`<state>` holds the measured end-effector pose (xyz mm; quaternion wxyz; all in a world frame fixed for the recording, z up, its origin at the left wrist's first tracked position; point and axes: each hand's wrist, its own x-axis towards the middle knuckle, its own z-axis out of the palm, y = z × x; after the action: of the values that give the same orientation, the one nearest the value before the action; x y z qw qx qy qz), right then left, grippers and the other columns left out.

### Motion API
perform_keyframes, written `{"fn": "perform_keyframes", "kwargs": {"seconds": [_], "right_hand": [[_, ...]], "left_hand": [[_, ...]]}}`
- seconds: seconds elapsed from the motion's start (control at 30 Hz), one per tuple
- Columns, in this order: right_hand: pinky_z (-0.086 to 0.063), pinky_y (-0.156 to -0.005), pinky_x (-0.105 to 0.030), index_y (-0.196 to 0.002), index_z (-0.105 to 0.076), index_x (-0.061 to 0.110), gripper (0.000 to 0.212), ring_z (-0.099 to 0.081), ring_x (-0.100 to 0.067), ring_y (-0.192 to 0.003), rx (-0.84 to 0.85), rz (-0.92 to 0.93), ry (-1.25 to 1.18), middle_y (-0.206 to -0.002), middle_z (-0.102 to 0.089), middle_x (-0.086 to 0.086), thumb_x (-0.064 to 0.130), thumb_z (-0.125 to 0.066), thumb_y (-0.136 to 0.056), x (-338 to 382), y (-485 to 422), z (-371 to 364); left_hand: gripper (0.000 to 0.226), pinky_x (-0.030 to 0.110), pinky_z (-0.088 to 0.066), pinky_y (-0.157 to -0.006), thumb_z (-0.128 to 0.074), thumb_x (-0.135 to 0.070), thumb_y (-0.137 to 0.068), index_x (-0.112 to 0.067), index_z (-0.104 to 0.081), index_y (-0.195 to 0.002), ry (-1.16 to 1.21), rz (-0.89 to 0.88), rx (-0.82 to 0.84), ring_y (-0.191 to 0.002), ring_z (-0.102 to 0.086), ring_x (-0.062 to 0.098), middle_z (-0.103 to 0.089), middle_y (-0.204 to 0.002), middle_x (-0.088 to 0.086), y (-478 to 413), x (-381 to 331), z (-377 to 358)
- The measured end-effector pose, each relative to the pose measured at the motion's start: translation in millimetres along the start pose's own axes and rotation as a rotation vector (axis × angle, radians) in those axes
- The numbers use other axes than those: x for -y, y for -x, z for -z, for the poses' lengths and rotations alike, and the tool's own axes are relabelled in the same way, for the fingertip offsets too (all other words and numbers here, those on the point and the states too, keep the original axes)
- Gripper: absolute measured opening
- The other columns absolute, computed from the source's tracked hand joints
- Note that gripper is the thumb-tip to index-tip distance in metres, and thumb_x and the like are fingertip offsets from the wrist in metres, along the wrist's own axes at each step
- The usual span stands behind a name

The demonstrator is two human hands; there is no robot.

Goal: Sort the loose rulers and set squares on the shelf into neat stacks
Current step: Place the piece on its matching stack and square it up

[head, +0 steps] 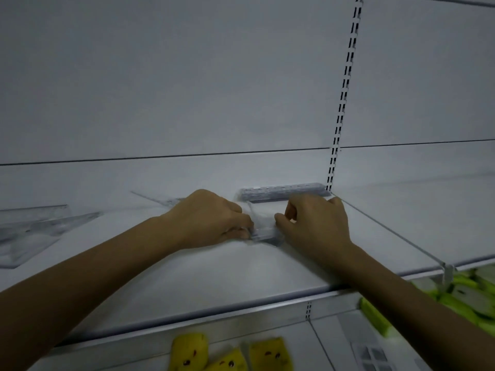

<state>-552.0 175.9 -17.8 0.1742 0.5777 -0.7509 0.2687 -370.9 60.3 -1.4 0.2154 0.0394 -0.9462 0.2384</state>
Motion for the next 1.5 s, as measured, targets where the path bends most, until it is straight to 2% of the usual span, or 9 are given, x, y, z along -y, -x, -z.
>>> {"fn": "perform_keyframes", "kwargs": {"seconds": [0.23,0.4,0.77,0.87,1.0,1.13,1.23,1.33,1.5], "right_hand": [[-0.041,-0.097,-0.035,-0.109,-0.067,0.027,0.026,-0.058,-0.013,-0.104,0.308,-0.033,-0.174,-0.112,-0.066,0.007,0.037,-0.056,-0.087,4,-13,2],[-0.047,-0.081,-0.014,-0.108,-0.07,0.017,0.021,-0.062,-0.01,-0.098,0.473,0.011,-0.427,-0.107,-0.069,0.004,0.014,-0.059,-0.089,0,-23,9],[-0.046,-0.077,-0.019,-0.11,-0.068,0.009,0.026,-0.058,-0.006,-0.092,0.63,-0.061,-0.556,-0.107,-0.066,0.001,0.012,-0.049,-0.092,2,-39,0],[-0.048,-0.085,-0.035,-0.1,-0.069,0.004,0.031,-0.061,-0.016,-0.087,0.647,-0.105,-0.547,-0.104,-0.069,-0.011,0.026,-0.048,-0.093,6,-45,-3],[-0.039,-0.058,-0.015,-0.062,-0.069,0.022,0.033,-0.05,0.004,-0.052,0.673,-0.035,-0.553,-0.056,-0.061,0.016,0.022,-0.056,-0.092,11,-51,-5],[-0.033,-0.047,-0.009,-0.06,-0.065,0.023,0.034,-0.044,0.002,-0.041,0.686,0.011,-0.557,-0.043,-0.054,0.015,0.015,-0.057,-0.091,12,-53,-3],[-0.044,-0.059,-0.019,-0.067,-0.07,0.019,0.027,-0.054,-0.006,-0.057,0.668,0.057,-0.55,-0.062,-0.066,0.003,0.013,-0.057,-0.09,12,-53,-2],[-0.054,-0.077,-0.033,-0.086,-0.074,0.014,0.017,-0.063,-0.022,-0.079,0.49,0.105,-0.593,-0.087,-0.072,-0.007,0.013,-0.058,-0.089,9,-57,-5],[-0.052,-0.085,-0.024,-0.113,-0.065,0.019,0.024,-0.065,-0.009,-0.096,0.351,0.127,-0.833,-0.104,-0.069,0.004,0.016,-0.062,-0.09,15,-61,-1]], "left_hand": [[0.035,0.027,-0.044,-0.039,-0.043,-0.05,-0.087,-0.028,-0.07,-0.084,0.072,0.034,-0.168,-0.046,-0.059,0.019,-0.067,-0.066,-0.008,7,3,-14],[0.034,0.014,-0.015,-0.043,-0.051,-0.056,-0.074,-0.028,-0.069,-0.078,0.09,0.16,-0.213,-0.044,-0.056,0.012,-0.059,-0.057,-0.012,5,-2,-9],[0.036,0.023,-0.037,-0.039,-0.061,-0.059,-0.071,-0.025,-0.064,-0.082,0.069,0.138,-0.192,-0.041,-0.052,0.016,-0.058,-0.056,-0.008,-3,-10,-6],[0.036,0.028,-0.043,-0.037,-0.06,-0.058,-0.071,-0.025,-0.064,-0.085,0.073,0.12,-0.21,-0.041,-0.053,0.019,-0.058,-0.054,-0.006,-4,-13,-4],[0.036,0.027,-0.04,-0.039,-0.069,-0.056,-0.072,-0.022,-0.062,-0.081,0.027,0.154,-0.17,-0.043,-0.053,0.021,-0.058,-0.055,-0.004,-6,-15,-4],[0.043,0.028,-0.034,-0.05,-0.056,-0.063,-0.08,-0.024,-0.058,-0.099,-0.013,0.211,-0.07,-0.062,-0.062,0.022,-0.066,-0.074,-0.003,-12,-23,2],[0.051,0.03,-0.038,-0.055,-0.043,-0.067,-0.083,-0.025,-0.055,-0.109,-0.052,0.23,0.0,-0.069,-0.062,0.022,-0.066,-0.082,-0.002,-16,-24,2],[0.049,0.022,-0.029,-0.041,-0.037,-0.058,-0.086,-0.018,-0.065,-0.087,-0.151,0.135,-0.103,-0.036,-0.045,0.021,-0.058,-0.053,-0.001,-16,-17,6],[0.052,0.028,-0.04,-0.049,-0.023,-0.052,-0.092,-0.021,-0.065,-0.092,0.119,0.4,-0.431,-0.047,-0.053,0.02,-0.057,-0.055,-0.001,-36,9,47]]}}
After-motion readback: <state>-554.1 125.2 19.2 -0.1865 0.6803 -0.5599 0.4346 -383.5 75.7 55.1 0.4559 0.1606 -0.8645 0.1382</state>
